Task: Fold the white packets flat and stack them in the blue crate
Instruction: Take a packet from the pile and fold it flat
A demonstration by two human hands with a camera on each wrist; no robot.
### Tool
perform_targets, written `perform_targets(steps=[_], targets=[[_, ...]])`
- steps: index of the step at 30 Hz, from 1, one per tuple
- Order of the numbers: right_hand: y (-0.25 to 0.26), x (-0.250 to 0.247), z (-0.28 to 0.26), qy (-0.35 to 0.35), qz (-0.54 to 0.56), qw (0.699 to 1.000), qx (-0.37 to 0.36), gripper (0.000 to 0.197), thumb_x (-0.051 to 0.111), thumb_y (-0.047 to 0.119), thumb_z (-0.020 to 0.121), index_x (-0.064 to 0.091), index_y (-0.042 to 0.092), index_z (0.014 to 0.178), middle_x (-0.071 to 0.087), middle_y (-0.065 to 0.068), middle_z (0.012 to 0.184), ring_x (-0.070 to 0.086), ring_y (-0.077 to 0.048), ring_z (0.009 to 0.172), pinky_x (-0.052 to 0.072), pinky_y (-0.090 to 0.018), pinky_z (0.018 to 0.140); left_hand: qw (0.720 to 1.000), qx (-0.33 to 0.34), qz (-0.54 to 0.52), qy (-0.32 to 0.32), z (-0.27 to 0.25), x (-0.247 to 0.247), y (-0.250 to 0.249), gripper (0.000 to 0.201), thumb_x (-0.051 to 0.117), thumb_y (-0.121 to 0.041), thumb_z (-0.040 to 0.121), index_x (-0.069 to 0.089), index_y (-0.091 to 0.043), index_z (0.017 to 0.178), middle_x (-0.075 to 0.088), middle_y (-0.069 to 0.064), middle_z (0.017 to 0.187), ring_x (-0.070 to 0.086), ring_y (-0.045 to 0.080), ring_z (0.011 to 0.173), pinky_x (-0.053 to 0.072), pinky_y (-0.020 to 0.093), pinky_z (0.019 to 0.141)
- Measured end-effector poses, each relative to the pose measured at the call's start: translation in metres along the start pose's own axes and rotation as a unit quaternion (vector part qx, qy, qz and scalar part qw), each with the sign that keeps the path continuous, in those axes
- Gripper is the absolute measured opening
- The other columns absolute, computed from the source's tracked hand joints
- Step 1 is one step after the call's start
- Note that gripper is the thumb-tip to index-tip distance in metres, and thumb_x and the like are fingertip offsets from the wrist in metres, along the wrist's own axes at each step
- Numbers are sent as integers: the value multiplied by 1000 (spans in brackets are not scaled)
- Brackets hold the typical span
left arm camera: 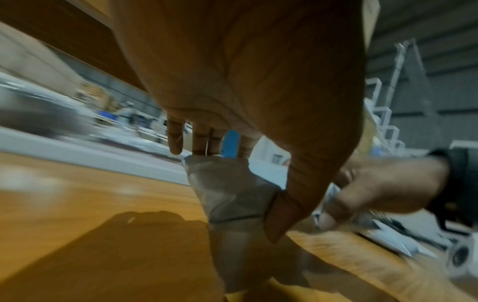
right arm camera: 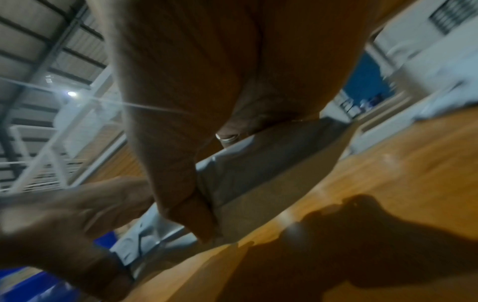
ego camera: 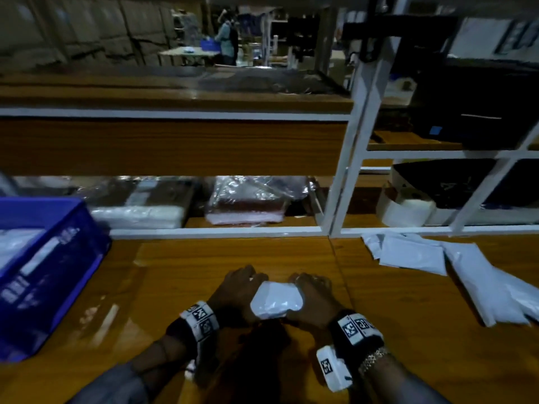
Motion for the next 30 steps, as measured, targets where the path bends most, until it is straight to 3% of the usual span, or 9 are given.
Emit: perform_targets(steps=[6, 8, 12, 17, 19, 21, 24, 27, 30], targets=[[74, 73, 4, 29, -16, 999, -17, 74, 70, 74, 66, 52, 35, 127, 56, 10, 123, 49, -17, 122, 27, -41, 103, 998, -54, -44, 2, -99, 8, 58, 60, 58, -67, 84, 55, -30, 131, 53, 3, 112, 56, 30, 100, 43, 39, 76], [84, 95, 4, 36, -27, 999, -9, 76, 67, 74, 64, 51, 36, 129, 54, 10, 126, 47, -18, 124, 26, -41, 103, 997, -63, -54, 3, -115, 13, 70, 50, 53, -59, 90, 58, -30, 130, 54, 5, 112, 58, 33, 96, 44, 39, 75], [102, 122, -4, 45, -31, 998, 18, 71, 70, 64, 65, 50, 38, 129, 51, 11, 124, 43, -17, 125, 22, -37, 101, 996, -36, -77, 16, -143, 30, 89, 52, 49, -54, 88, 63, -23, 128, 60, 12, 107, 64, 37, 91, 53, 44, 72], [119, 132, -20, 25, -32, 999, 23, 70, 71, 57, 65, 50, 41, 131, 48, 14, 124, 43, -15, 125, 23, -35, 102, 993, -17, -116, 30, -163, 31, 94, 69, 55, -62, 77, 58, -27, 137, 56, 9, 123, 58, 35, 108, 47, 41, 90], [124, 128, -27, 16, -24, 1000, 11, 74, 70, 51, 64, 48, 43, 134, 47, 14, 129, 40, -12, 126, 22, -36, 105, 994, -7, -110, 30, -164, 36, 93, 76, 67, -62, 73, 56, -27, 140, 57, 10, 132, 55, 35, 120, 46, 46, 97], [128, 121, -36, 12, -8, 1000, 1, 78, 72, 47, 64, 46, 44, 137, 42, 17, 134, 32, -3, 124, 17, -33, 105, 995, -18, -94, 38, -167, 43, 87, 93, 71, -71, 72, 45, -26, 149, 46, 8, 149, 42, 31, 138, 37, 51, 109], [133, 111, -45, 12, 21, 1000, -10, 70, 74, 47, 76, 45, 44, 139, 37, 17, 140, 22, 1, 124, 8, -28, 103, 994, -75, -81, 24, -166, 37, 78, 97, 34, -90, 80, 33, -29, 154, 29, 1, 161, 24, 23, 148, 21, 47, 114], [132, 105, -43, -14, 45, 999, -8, 43, 56, 43, 96, 52, 37, 139, 39, 12, 149, 25, -7, 140, 7, -26, 105, 991, -103, -86, 25, -157, 38, 61, 76, 16, -70, 93, 35, -28, 154, 29, 0, 162, 22, 19, 150, 17, 44, 116], [118, 124, -39, -3, 23, 999, 29, 50, 30, 50, 102, 49, 33, 145, 39, 7, 156, 26, -15, 148, 10, -39, 117, 981, -148, -123, 15, -151, 44, 57, 75, 13, -57, 89, 45, -24, 149, 46, 1, 151, 37, 20, 142, 23, 39, 115]])
Point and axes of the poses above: each hand's wrist, its own z-axis towards the middle knuckle, its own x-axis out of the palm, y = z × x, the point moved 10 cm from there along z, towards the middle knuckle
